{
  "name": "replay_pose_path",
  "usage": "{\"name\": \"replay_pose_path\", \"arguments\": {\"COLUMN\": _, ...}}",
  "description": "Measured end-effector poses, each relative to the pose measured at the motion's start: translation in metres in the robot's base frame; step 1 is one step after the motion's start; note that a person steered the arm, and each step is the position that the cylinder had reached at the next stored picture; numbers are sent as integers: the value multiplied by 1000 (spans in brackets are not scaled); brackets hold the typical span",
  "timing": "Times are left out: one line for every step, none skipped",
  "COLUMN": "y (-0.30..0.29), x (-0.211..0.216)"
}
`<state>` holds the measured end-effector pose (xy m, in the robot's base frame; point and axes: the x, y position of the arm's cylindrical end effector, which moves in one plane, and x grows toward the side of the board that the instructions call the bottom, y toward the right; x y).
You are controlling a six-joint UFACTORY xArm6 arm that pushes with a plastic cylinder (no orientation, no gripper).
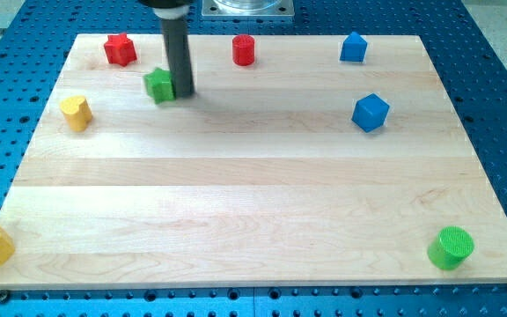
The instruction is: Move the green star bottom left side of the red star
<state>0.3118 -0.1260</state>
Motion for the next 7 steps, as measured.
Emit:
{"name": "replay_pose_path", "arguments": {"y": 9, "x": 8}}
{"name": "replay_pose_path", "arguments": {"y": -5, "x": 19}}
{"name": "replay_pose_path", "arguments": {"y": -24, "x": 17}}
{"name": "replay_pose_path", "arguments": {"y": -24, "x": 12}}
{"name": "replay_pose_path", "arguments": {"y": -36, "x": 7}}
{"name": "replay_pose_path", "arguments": {"y": -74, "x": 7}}
{"name": "replay_pose_path", "arguments": {"y": -78, "x": 10}}
